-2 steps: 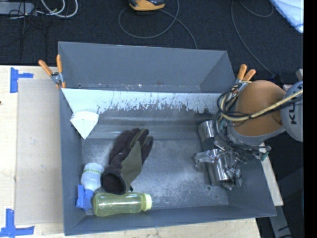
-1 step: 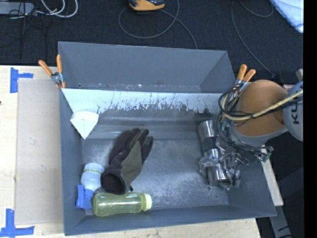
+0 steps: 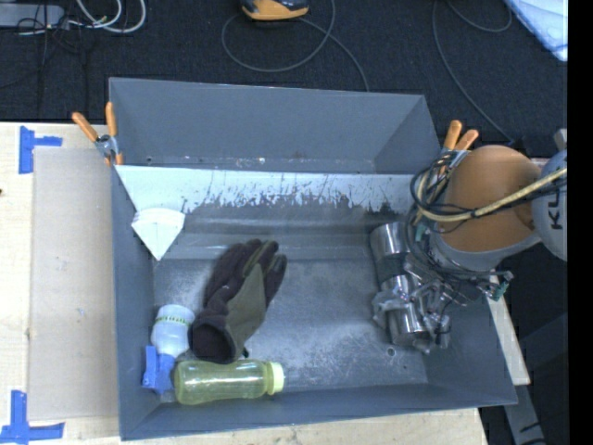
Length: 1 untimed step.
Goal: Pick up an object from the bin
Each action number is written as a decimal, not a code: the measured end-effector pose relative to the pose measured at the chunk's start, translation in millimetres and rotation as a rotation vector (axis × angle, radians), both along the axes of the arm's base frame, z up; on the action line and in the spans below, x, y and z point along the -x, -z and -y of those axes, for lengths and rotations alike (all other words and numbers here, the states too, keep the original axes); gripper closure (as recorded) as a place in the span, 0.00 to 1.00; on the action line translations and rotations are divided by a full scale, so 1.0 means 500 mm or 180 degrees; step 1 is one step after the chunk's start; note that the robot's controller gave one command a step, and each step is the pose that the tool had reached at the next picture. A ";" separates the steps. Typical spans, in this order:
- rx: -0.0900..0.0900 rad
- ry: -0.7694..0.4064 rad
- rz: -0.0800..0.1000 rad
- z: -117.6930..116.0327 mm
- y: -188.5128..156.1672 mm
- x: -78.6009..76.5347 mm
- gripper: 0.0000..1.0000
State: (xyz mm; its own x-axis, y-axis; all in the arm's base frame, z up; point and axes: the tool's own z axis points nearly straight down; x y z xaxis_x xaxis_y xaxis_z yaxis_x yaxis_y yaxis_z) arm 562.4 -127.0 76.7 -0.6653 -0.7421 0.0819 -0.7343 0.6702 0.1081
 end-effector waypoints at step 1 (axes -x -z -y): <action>-0.0005 0.0000 -0.0006 -0.002 -0.012 0.001 1.00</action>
Offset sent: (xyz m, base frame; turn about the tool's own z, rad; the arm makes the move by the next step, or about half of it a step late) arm 0.0001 0.0001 0.0238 0.0000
